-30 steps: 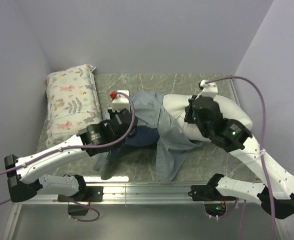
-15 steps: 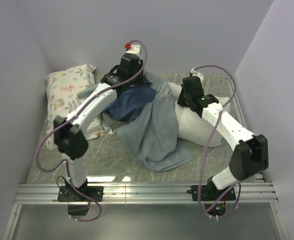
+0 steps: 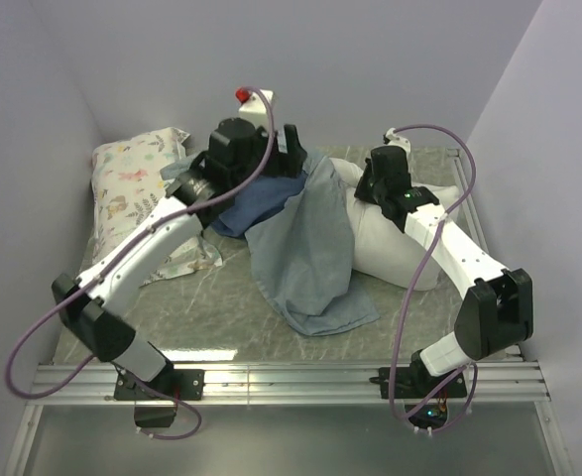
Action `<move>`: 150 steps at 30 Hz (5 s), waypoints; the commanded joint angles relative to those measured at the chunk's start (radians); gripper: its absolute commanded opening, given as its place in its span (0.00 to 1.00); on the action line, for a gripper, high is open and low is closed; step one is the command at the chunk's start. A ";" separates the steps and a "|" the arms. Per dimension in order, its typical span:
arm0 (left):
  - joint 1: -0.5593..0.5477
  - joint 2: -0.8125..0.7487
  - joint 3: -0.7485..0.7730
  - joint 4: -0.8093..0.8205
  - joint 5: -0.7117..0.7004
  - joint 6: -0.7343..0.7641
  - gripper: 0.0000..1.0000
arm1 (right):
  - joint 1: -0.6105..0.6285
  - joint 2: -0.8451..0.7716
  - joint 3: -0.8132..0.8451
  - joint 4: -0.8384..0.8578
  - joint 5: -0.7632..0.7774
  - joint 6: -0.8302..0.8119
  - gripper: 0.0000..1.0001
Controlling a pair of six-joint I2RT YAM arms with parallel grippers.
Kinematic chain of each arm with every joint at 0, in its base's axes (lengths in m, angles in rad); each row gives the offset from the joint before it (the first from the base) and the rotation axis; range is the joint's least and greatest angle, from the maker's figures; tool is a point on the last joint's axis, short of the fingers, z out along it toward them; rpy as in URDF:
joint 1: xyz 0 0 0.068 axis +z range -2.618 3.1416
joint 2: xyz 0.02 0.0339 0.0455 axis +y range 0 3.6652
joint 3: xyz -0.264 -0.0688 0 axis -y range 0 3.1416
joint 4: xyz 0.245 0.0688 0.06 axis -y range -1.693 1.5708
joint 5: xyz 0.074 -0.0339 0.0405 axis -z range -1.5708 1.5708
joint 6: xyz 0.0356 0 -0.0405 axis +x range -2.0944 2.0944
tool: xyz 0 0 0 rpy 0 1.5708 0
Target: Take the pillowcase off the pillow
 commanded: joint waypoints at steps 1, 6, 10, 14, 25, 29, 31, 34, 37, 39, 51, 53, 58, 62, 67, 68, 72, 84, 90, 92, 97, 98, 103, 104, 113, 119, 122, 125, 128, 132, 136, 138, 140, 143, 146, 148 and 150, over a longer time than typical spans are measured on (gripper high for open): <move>-0.086 -0.055 -0.156 0.094 -0.068 -0.031 0.89 | 0.004 -0.005 -0.031 -0.043 -0.017 0.005 0.00; -0.128 0.019 -0.198 0.148 -0.103 -0.045 0.92 | 0.004 -0.036 -0.031 -0.049 -0.020 0.005 0.00; -0.131 0.150 -0.149 0.164 -0.126 -0.053 0.99 | 0.004 -0.082 -0.051 -0.057 -0.017 0.002 0.00; -0.129 0.177 -0.145 0.164 -0.212 -0.050 0.92 | 0.004 -0.114 -0.072 -0.056 -0.017 0.001 0.00; 0.068 -0.007 -0.343 0.147 -0.387 -0.174 0.01 | -0.028 -0.134 -0.107 -0.036 -0.021 -0.015 0.01; 0.177 -0.055 -0.405 0.171 -0.329 -0.206 0.03 | -0.065 -0.154 -0.126 -0.037 -0.026 -0.021 0.00; 0.200 -0.084 -0.433 0.190 -0.321 -0.202 0.08 | -0.098 -0.169 -0.135 -0.039 -0.040 -0.022 0.00; 0.206 -0.085 -0.428 0.191 -0.281 -0.188 0.01 | -0.118 -0.194 -0.144 -0.025 -0.081 -0.027 0.07; 0.203 -0.067 -0.436 0.222 -0.191 -0.185 0.01 | -0.112 -0.238 -0.161 0.022 -0.176 -0.045 0.39; 0.196 -0.058 -0.438 0.230 -0.172 -0.185 0.01 | -0.077 -0.258 -0.157 0.027 -0.181 -0.073 0.56; 0.139 0.010 -0.372 0.222 -0.143 -0.153 0.00 | 0.312 -0.216 -0.003 -0.105 0.172 -0.243 0.90; 0.133 0.025 -0.359 0.213 -0.140 -0.150 0.01 | 0.374 -0.150 0.017 -0.129 0.269 -0.245 0.91; 0.115 0.051 -0.326 0.197 -0.135 -0.139 0.00 | 0.457 -0.061 0.035 -0.129 0.382 -0.249 0.93; 0.110 0.046 -0.315 0.191 -0.131 -0.137 0.00 | 0.469 0.014 0.051 -0.134 0.374 -0.262 0.94; 0.113 0.025 -0.271 0.153 -0.186 -0.111 0.00 | 0.397 0.130 0.104 -0.247 0.416 -0.210 0.49; 0.119 0.030 -0.257 0.138 -0.201 -0.101 0.01 | 0.382 0.118 0.106 -0.258 0.436 -0.194 0.00; 0.180 0.028 -0.194 0.102 -0.183 -0.105 0.01 | 0.284 -0.061 0.115 -0.292 0.431 -0.168 0.00; 0.548 0.042 -0.112 0.026 -0.082 -0.177 0.00 | -0.071 -0.341 0.195 -0.404 0.286 -0.131 0.00; 0.559 0.141 -0.128 0.027 0.028 -0.160 0.00 | -0.094 -0.308 0.127 -0.370 0.259 -0.116 0.00; 0.549 0.177 -0.146 0.038 0.050 -0.159 0.00 | -0.094 -0.300 0.092 -0.349 0.252 -0.108 0.00; 0.495 0.250 -0.158 0.036 0.080 -0.165 0.00 | -0.070 -0.297 0.086 -0.321 0.174 -0.125 0.24; 0.487 0.252 -0.163 0.042 0.080 -0.168 0.00 | -0.053 -0.306 0.092 -0.309 0.157 -0.137 0.47; 0.441 0.254 -0.171 0.055 0.063 -0.170 0.00 | 0.142 -0.311 0.193 -0.283 0.241 -0.252 0.79; 0.437 0.251 -0.181 0.061 0.060 -0.170 0.00 | 0.218 -0.277 0.213 -0.284 0.264 -0.271 0.80; 0.406 0.197 -0.250 0.107 0.057 -0.179 0.00 | 0.457 0.083 0.383 -0.152 0.368 -0.398 0.87; 0.374 0.168 -0.280 0.122 0.043 -0.186 0.00 | 0.460 0.373 0.509 -0.120 0.425 -0.394 0.90; 0.365 0.149 -0.290 0.131 0.035 -0.197 0.00 | 0.457 0.461 0.537 -0.161 0.472 -0.355 0.81; 0.361 0.129 -0.301 0.144 0.015 -0.203 0.00 | 0.436 0.437 0.548 -0.215 0.538 -0.289 0.04; 0.361 0.119 -0.294 0.139 -0.005 -0.205 0.00 | 0.390 0.324 0.517 -0.243 0.514 -0.239 0.00; 0.363 0.120 -0.278 0.141 -0.037 -0.211 0.00 | 0.333 0.165 0.472 -0.261 0.445 -0.200 0.00; 0.390 0.126 -0.286 0.150 -0.029 -0.234 0.00 | 0.279 0.072 0.479 -0.318 0.434 -0.180 0.00; 0.415 0.128 -0.292 0.164 -0.009 -0.245 0.00 | 0.253 0.006 0.457 -0.318 0.430 -0.180 0.00; 0.426 0.128 -0.293 0.167 -0.002 -0.248 0.00 | 0.233 -0.052 0.445 -0.319 0.408 -0.176 0.00; 0.434 0.143 -0.275 0.159 0.003 -0.242 0.00 | 0.199 -0.088 0.455 -0.333 0.399 -0.174 0.00; 0.446 0.158 -0.246 0.136 0.001 -0.229 0.00 | 0.175 -0.100 0.466 -0.362 0.403 -0.173 0.00; 0.464 0.163 -0.240 0.130 0.020 -0.228 0.00 | 0.150 -0.117 0.454 -0.364 0.399 -0.174 0.00; 0.484 0.165 -0.241 0.131 0.041 -0.228 0.00 | 0.130 -0.142 0.436 -0.353 0.373 -0.171 0.00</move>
